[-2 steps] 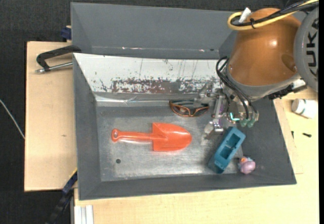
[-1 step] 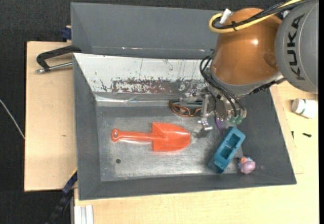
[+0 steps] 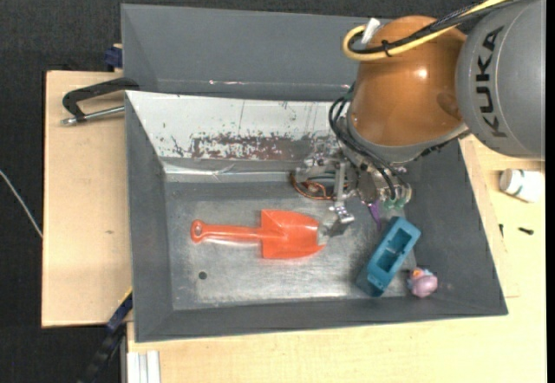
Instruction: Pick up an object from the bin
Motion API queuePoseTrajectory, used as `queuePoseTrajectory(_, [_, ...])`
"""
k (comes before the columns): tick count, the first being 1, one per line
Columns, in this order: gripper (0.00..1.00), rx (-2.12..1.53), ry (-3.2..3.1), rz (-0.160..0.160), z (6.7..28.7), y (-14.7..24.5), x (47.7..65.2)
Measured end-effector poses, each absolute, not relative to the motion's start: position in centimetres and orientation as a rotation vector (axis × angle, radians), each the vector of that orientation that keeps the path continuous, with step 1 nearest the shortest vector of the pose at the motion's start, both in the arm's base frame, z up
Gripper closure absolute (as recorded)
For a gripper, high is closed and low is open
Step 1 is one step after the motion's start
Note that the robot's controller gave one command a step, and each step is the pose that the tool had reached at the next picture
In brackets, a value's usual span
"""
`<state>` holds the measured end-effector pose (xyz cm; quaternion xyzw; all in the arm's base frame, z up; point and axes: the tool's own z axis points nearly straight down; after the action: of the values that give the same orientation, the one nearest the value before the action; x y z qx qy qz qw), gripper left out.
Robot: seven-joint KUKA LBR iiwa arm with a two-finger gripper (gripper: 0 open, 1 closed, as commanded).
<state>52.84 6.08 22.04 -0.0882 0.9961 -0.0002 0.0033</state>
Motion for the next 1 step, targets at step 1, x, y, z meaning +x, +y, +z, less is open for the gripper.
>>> queuePoseTrajectory(1, [0.0, -0.185, 3.148, 0.001, 20.51, 7.85, 51.72])
